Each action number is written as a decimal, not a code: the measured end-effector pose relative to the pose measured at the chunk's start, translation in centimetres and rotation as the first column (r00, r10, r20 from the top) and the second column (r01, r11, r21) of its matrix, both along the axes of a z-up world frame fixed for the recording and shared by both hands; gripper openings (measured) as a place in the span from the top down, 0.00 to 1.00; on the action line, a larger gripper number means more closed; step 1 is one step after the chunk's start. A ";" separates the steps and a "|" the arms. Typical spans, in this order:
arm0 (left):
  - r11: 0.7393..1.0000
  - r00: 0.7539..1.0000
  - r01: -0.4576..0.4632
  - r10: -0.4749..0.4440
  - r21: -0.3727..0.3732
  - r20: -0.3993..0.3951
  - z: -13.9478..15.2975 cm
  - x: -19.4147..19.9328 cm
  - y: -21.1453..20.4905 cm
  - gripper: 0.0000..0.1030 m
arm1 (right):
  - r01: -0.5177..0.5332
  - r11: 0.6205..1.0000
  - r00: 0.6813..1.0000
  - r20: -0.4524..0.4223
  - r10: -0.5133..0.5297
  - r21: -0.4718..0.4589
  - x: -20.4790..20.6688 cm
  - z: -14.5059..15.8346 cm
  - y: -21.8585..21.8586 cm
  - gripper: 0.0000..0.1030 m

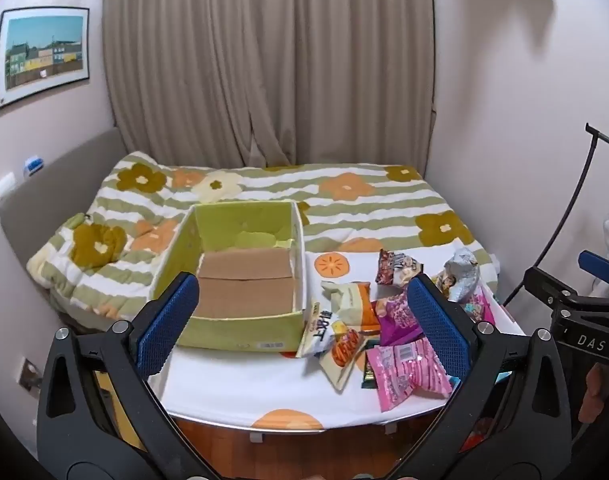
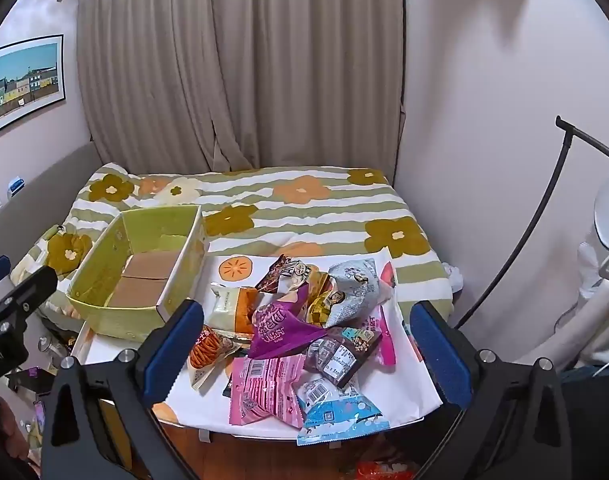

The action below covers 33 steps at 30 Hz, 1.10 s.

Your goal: Organize snacks

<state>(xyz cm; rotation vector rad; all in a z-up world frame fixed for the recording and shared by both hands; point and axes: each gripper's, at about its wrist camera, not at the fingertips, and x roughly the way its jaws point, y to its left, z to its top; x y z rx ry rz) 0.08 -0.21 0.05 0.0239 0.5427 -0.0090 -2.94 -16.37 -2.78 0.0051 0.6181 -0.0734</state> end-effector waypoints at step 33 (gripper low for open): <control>1.000 1.000 0.007 -0.007 -0.004 -0.001 0.2 0.3 1.2 0.00 | 0.015 1.000 1.000 -0.003 -0.015 0.024 0.1 0.8 0.3 0.00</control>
